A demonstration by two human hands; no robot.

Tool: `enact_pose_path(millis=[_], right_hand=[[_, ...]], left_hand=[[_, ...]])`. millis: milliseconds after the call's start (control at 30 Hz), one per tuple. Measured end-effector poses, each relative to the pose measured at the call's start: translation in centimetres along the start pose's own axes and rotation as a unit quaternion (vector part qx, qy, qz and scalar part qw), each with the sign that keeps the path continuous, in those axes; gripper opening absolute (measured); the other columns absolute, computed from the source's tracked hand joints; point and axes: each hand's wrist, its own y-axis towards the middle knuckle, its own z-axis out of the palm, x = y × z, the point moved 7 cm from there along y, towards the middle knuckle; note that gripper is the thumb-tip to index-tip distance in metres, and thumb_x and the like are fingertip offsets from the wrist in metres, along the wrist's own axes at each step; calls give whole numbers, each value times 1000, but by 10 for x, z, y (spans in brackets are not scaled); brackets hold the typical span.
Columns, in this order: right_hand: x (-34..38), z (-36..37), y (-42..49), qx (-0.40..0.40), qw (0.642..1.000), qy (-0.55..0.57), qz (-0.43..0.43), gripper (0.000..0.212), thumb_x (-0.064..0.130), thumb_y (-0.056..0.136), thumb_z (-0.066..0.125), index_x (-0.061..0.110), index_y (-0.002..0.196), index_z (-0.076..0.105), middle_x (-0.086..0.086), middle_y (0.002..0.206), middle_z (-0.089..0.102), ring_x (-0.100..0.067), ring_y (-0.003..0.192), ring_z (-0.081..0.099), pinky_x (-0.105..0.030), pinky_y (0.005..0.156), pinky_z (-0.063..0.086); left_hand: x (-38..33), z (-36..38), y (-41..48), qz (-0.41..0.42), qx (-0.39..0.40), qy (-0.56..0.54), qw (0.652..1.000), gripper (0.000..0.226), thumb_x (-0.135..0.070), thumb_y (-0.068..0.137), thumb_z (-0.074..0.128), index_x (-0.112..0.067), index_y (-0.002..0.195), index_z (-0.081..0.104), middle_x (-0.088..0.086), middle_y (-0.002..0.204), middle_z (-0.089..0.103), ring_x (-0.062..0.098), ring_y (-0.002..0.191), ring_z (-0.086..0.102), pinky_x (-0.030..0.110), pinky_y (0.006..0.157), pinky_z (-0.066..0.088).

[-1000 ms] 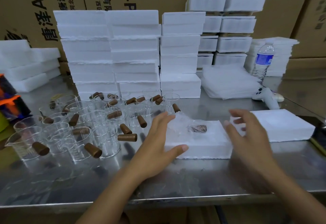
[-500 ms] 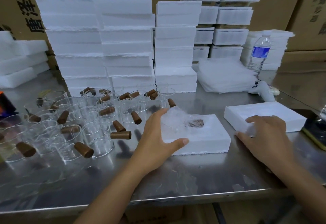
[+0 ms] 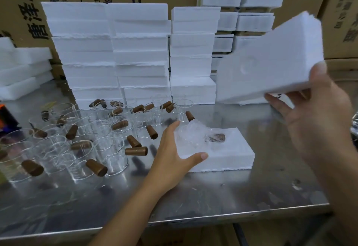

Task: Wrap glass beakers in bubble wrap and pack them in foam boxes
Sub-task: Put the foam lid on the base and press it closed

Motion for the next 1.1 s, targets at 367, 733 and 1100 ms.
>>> enact_pose_path(millis=[367, 733, 1100], right_hand=[[-72, 40, -38, 34, 919, 203, 336, 45, 40, 78, 62, 13, 114, 60, -5, 111, 70, -18, 93, 70, -27, 62, 58], [-89, 16, -44, -3, 919, 134, 370, 29, 33, 90, 57, 12, 109, 60, -6, 94, 73, -16, 77, 72, -27, 56, 58], [-71, -9, -39, 0, 929, -363, 78, 44, 55, 90, 42, 13, 92, 53, -4, 89, 61, -17, 80, 61, -29, 66, 44]], left_hand=[[0, -6, 1, 14, -28, -62, 998, 100, -40, 61, 84, -28, 139, 23, -28, 124, 43, -29, 104, 39, -8, 76, 33], [-18, -9, -7, 79, -24, -119, 990, 118, -89, 53, 52, -44, 146, -5, -17, 154, 18, 1, 138, 28, 19, 108, 32], [-18, -12, -11, 43, -28, -106, 993, 90, -85, 71, 32, -40, 147, 14, -14, 153, 27, 1, 140, 24, 32, 117, 23]])
